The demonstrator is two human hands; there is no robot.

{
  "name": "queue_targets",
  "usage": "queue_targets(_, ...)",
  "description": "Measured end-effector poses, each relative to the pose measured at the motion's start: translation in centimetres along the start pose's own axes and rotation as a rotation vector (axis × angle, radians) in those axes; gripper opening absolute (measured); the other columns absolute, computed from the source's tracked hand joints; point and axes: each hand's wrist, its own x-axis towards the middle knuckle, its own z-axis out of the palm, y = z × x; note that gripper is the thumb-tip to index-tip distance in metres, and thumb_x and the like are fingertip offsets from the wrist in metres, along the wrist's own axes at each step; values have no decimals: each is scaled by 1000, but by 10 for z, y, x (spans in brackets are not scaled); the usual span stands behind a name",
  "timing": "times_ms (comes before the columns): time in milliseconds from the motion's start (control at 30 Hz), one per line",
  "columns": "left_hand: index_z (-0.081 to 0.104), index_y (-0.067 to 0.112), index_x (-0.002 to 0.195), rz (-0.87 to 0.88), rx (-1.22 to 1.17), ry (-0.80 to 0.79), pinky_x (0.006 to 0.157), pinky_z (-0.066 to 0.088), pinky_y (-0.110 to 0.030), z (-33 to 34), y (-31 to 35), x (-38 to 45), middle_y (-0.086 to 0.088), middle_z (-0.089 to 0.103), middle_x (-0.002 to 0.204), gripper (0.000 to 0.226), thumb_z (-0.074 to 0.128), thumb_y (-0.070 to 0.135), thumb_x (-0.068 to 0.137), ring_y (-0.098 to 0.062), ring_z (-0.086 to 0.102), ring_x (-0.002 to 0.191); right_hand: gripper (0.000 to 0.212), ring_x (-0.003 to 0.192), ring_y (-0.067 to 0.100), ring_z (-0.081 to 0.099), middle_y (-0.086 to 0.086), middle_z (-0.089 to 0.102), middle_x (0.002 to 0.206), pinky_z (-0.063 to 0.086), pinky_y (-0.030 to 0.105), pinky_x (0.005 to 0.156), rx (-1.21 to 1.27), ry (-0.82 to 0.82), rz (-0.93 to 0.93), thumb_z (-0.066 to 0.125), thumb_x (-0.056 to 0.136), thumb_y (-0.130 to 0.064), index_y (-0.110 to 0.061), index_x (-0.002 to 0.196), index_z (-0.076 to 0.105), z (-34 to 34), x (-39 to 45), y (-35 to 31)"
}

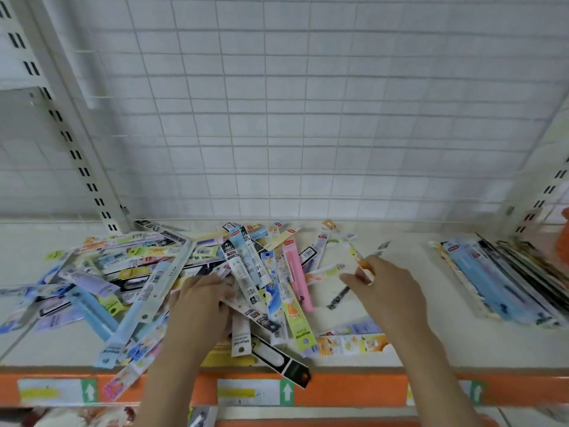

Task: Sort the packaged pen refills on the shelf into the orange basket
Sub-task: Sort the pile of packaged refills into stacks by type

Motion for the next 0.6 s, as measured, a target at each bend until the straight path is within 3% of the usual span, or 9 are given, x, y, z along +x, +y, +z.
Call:
queue_targets(67, 72, 23, 99, -5, -52, 109, 93, 43, -40, 0, 0, 5, 6, 66, 110, 21, 61, 14, 83, -21, 53, 113, 18, 68, 24, 53, -1, 62, 76, 33, 27, 50, 26, -29, 3, 61, 85, -36, -22, 87, 49, 0, 5, 7)
queue_targets(133, 70, 13, 89, 30, -88, 201, 67, 46, -35, -2, 3, 9, -3, 67, 79, 11, 59, 14, 87, -29, 62, 84, 18, 65, 24, 50, -2, 55, 75, 31, 28, 48, 48, -49, -3, 58, 86, -23, -20, 99, 45, 3, 10, 13)
queue_targets(200, 57, 5, 81, 31, -156, 266, 46, 29, -28, -7, 9, 10, -4, 48, 54, 12, 49, 7, 91, -27, 49, 52, 26, 63, 22, 46, -4, 48, 74, 27, 27, 46, 95, -68, -18, 54, 87, -15, -17, 110, 42, 7, 14, 19)
queue_targets(267, 43, 5, 81, -9, -249, 314, 42, 20, -26, -11, 17, 12, -4, 40, 48, 11, 43, 2, 92, -20, 38, 43, 21, 67, 23, 46, -2, 49, 79, 26, 27, 47, 133, -85, -47, 50, 88, -15, -16, 108, 43, 11, 17, 21)
queue_targets(333, 38, 5, 85, -73, -311, 324, 43, 20, -28, -11, 21, 15, -7, 43, 54, 9, 41, 3, 92, -22, 40, 47, 8, 68, 25, 45, -2, 47, 76, 27, 28, 48, 153, -96, -60, 47, 88, -17, -21, 88, 40, 10, 18, 22)
queue_targets(433, 44, 1, 92, -191, -328, 292, 53, 32, -30, -6, 27, 19, -18, 55, 80, 17, 46, 17, 93, -38, 55, 78, 27, 62, 23, 43, -4, 43, 65, 26, 30, 49, 208, -116, -51, 47, 87, -24, -25, 68, 28, 10, 19, 24)
queue_targets(500, 47, -1, 117, -277, -264, 231, 72, 41, -36, -2, 32, 20, -22, 60, 109, 46, 51, 37, 91, -38, 56, 103, 26, 65, 25, 48, -5, 47, 66, 32, 31, 52, 197, -125, -70, 51, 88, -37, -24, 72, 33, 9, 20, 25)
queue_targets(600, 39, 2, 134, -392, -172, 53, 81, 44, -35, 5, 38, 21, -15, 56, 128, 81, 53, 61, 81, -31, 54, 115, 37, 75, 27, 52, -5, 49, 69, 37, 33, 57, 136, -145, -118, 53, 85, -55, -21, 90, 40, 10, 23, 25)
